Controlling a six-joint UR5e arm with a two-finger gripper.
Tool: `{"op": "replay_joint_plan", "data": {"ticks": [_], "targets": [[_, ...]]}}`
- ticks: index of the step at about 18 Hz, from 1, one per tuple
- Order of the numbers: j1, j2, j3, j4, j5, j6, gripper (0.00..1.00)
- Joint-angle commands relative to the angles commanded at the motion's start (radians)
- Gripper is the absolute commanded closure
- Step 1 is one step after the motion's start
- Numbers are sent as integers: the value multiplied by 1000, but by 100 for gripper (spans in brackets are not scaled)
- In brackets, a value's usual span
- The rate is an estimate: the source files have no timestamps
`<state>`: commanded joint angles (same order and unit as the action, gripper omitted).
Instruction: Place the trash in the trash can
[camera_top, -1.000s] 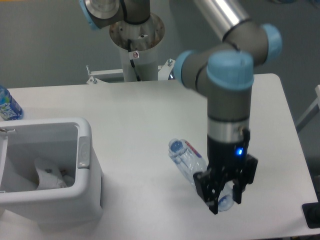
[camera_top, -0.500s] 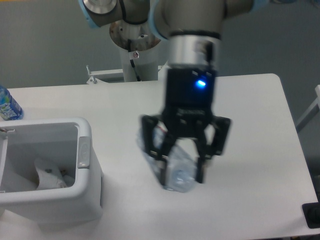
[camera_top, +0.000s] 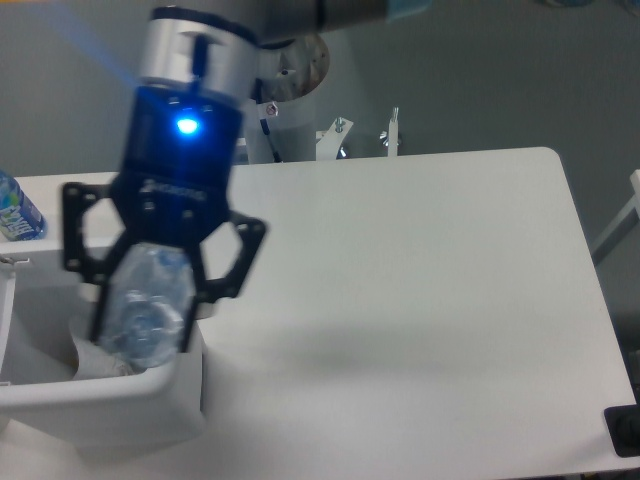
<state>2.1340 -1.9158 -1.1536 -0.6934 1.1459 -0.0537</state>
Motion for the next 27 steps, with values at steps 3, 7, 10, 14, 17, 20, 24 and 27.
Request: {"op": "replay_joint_plan", "data": {"ticks": [3, 7, 10, 14, 17, 20, 24, 27], "targets": [[-35, -29, 0, -2, 0, 2, 47], [-39, -46, -2, -2, 2, 35, 0], [-39, -42, -12, -2, 2, 49, 0], [-19, -38, -37, -3, 11, 52, 0], [61, -26, -43, -3, 58, 70, 0], [142, -17, -51, -6, 159, 127, 0], [242, -6, -107, -14, 267, 250, 0], [280, 20, -187, -31, 458, 316, 0]]}}
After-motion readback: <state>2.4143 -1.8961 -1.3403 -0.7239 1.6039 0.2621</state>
